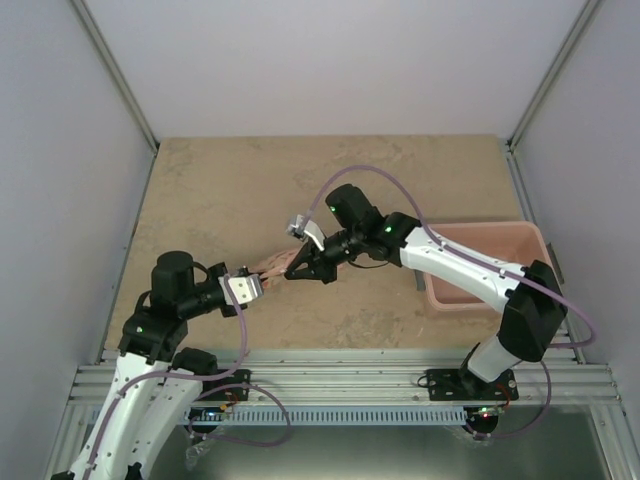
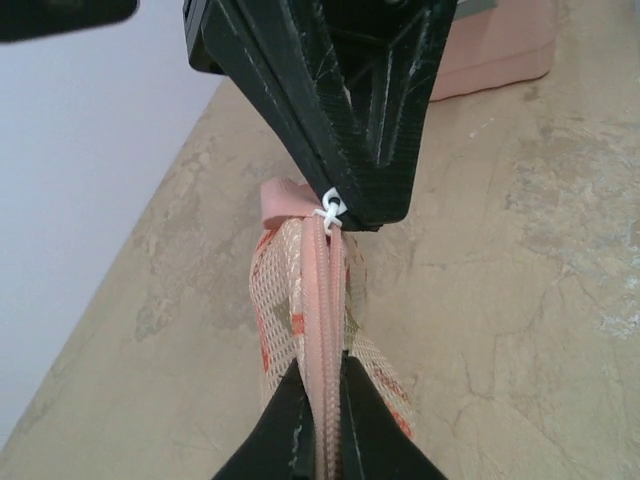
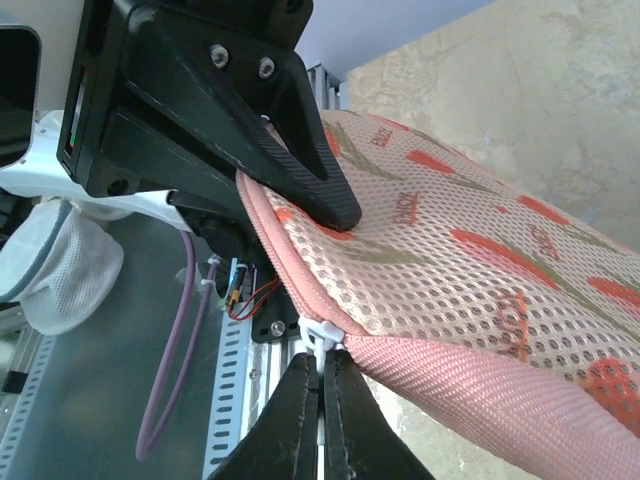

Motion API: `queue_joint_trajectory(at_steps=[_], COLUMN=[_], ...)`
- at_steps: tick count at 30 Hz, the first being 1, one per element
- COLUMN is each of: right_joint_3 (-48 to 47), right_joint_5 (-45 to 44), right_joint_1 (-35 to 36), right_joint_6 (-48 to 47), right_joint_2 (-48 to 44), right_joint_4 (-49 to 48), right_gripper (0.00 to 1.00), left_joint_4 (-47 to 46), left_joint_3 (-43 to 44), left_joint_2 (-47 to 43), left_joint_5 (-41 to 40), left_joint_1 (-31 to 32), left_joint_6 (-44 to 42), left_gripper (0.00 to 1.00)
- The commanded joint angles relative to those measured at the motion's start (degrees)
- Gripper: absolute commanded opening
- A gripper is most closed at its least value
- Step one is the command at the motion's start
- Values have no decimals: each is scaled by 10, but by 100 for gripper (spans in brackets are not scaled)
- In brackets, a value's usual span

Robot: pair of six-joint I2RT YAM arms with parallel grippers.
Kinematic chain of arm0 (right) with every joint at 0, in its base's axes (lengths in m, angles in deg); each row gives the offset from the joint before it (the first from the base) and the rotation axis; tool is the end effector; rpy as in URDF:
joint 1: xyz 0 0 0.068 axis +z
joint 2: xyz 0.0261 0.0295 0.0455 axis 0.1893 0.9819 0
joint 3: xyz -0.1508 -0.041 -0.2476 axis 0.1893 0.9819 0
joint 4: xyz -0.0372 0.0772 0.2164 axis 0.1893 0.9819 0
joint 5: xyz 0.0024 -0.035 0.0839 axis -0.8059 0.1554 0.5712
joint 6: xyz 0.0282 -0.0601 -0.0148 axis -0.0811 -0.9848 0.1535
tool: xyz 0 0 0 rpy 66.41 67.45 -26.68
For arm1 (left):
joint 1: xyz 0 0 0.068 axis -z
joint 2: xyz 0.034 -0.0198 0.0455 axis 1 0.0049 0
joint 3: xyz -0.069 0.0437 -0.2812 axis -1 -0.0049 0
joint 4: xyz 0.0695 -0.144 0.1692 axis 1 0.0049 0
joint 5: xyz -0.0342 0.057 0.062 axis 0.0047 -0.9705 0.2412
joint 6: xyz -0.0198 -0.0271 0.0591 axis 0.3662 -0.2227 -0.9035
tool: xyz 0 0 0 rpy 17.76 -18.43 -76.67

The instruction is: Unzip the laundry bag and remove the bra

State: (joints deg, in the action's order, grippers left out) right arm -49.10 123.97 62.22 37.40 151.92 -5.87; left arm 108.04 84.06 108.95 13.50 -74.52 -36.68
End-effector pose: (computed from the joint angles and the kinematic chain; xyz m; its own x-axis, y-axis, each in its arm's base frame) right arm 0.1787 0.2845 0.3247 -0.4704 -0.5170 -0.7152 -0.8551 0.0665 0.5143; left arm 0.0636 -0.0497 0.2817 0.2341 0.5872 -0.7749 0.8070 0.3271 0.4917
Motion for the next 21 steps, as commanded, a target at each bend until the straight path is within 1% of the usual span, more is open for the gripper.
queue_joint_trajectory(at_steps=[1,5,10,13,16,18,21], right_joint_3=[38,73,92,84,61,42,33], right_joint_5=[2,-7,17,7,-15,-49,-124], right_joint_1=[-65,-110,-116,-100,-60,-29,-6], right_joint_6=[-12,-14,0,15,17,16,5], right_joint_2=[-23,-39,-53,-48,-38,-33,-33], right_joint_4=[44,45,14,-5,-14,-23,-48], right_gripper=[0,1,1,1,1,0,0], left_joint_4=[22,18,10,3,0,1,10], left_joint_3=[6,5,3,3,0,-1,-4], left_joint_2=[-21,-25,-27,-27,-24,-23,-24], left_joint_5=[-20,-2,6,11,27,43,56], left_joint_1=[-5,-5,-5,-5,-5,-5,-5], left_joint_6=[-29,-19,-9,8,36,49,54], left_gripper=[0,0,0,0,0,0,0])
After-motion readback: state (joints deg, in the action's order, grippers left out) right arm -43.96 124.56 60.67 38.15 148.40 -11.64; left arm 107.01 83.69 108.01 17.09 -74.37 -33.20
